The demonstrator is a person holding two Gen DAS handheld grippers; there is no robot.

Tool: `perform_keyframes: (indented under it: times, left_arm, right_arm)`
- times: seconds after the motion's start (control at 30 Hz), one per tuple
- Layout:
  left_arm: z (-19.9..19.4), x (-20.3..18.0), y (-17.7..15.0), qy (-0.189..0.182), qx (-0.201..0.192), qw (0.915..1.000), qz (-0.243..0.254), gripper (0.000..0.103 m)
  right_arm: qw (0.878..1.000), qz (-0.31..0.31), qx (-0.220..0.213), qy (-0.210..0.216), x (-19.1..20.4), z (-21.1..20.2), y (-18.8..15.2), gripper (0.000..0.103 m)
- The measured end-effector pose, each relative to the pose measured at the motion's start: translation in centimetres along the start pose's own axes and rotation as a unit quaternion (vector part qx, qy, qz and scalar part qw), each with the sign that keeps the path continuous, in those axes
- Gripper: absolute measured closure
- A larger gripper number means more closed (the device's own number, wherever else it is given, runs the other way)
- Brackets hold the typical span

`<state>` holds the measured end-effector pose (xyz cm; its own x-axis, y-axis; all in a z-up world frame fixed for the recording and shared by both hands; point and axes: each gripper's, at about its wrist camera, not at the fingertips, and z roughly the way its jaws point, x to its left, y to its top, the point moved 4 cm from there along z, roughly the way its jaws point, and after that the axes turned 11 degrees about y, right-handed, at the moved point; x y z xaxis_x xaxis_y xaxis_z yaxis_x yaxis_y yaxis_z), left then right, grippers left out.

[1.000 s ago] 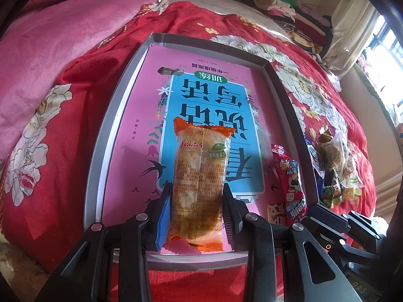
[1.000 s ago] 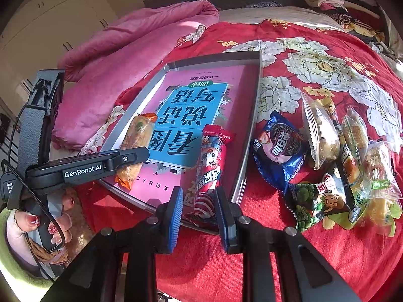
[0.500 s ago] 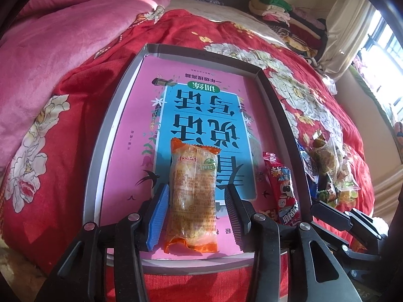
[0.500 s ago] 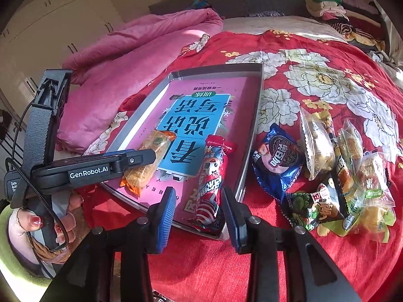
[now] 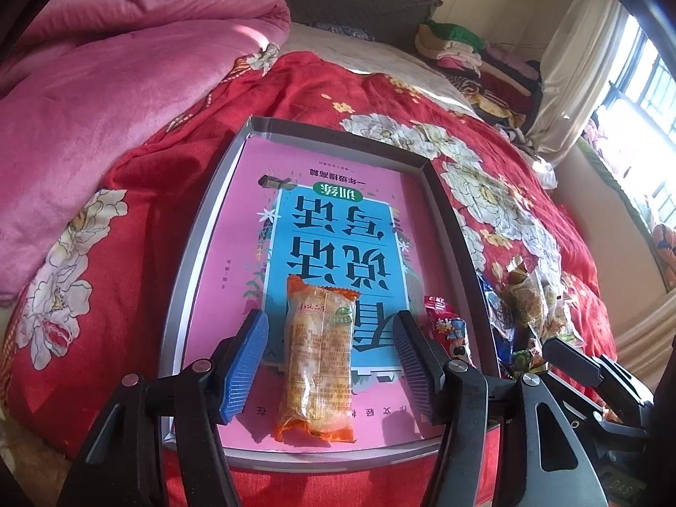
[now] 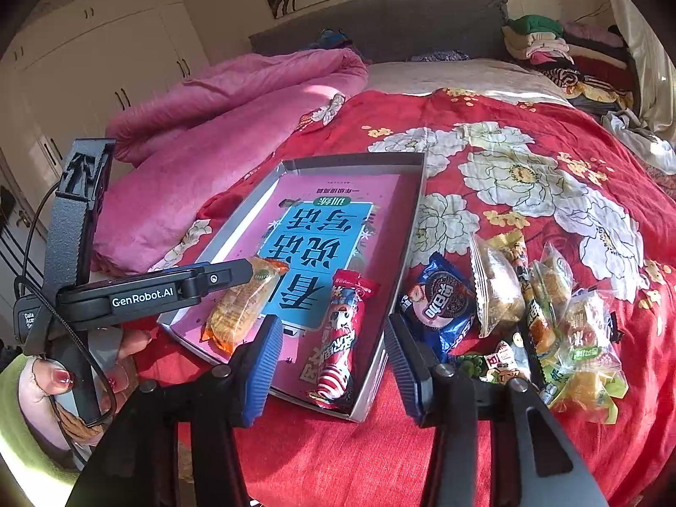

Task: Organize snacks
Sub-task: 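Lower and release the pastry bar with left tool while right tool releases red package, then move both open tools back to the snack pile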

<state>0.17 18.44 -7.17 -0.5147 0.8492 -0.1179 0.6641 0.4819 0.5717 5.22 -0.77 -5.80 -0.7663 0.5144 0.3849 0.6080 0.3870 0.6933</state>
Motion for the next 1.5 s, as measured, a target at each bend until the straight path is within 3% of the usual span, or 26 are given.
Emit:
perform_keyframes:
  times: [0.2, 0.47, 0.7, 1.5]
  left_arm:
    - [-0.8, -0.1, 0.3, -0.005, -0.015, 0.9999, -0.002, 0.032]
    - [-1.9, -0.5, 0.4, -0.009, -0.026, 0.9996, -0.003, 0.031]
    - [-3.4, -1.4, 0.5, -0.035, -0.035, 0.9988, -0.008, 0.03]
    - [-7.0, -6.2, 0.1, -0.058, -0.047, 0.9966, 0.034, 0.03]
  right_arm:
    - [1.0, -0.01, -0.017, -0.006, 0.2, -1.0, 0.5, 0.047]
    - [0.999, -0.022, -0.044, -0.014, 0.6, -2.6, 1.1, 0.038]
    - [0.997, -0.023, -0.074, -0.014, 0.3, -4.5, 1.9, 0.031]
    - [0.989, 0.008, -0.127, -0.078, -4.7, -10.6, 2.6, 0.029]
